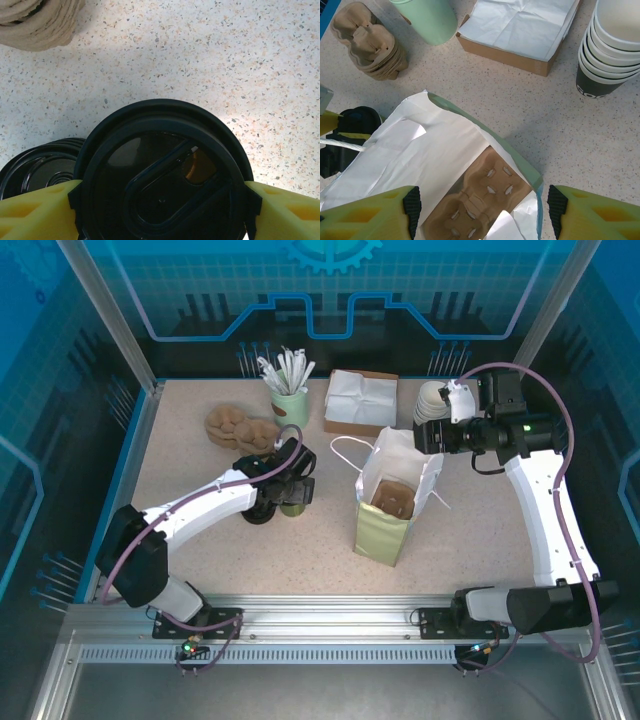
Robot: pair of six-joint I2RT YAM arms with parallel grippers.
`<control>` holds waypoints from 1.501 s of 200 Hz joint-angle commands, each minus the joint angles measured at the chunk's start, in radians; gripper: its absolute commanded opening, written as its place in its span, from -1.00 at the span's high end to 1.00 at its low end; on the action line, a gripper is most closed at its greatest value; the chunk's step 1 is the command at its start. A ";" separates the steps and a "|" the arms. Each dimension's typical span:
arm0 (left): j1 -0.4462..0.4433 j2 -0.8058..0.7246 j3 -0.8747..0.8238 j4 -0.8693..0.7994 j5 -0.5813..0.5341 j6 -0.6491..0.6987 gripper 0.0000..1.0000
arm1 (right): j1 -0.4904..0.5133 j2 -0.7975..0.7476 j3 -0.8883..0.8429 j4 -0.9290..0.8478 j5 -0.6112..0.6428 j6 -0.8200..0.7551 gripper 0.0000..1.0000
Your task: Pack the takeout coffee
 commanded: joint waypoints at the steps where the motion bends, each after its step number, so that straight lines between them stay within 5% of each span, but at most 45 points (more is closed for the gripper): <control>1: 0.013 0.042 -0.014 -0.010 0.008 0.023 -0.57 | -0.016 0.005 0.032 -0.025 0.011 -0.019 -0.40; 79: 0.013 0.092 -0.028 0.007 0.031 0.058 -0.64 | -0.019 0.013 0.036 -0.040 0.082 -0.039 -0.39; 161: 0.013 0.074 0.002 0.025 0.058 0.087 -0.49 | -0.043 0.006 0.008 -0.043 0.118 -0.068 -0.40; 300: 0.013 -0.126 0.170 -0.176 0.123 0.071 -0.50 | -0.094 0.045 0.003 0.024 -0.027 -0.255 -0.48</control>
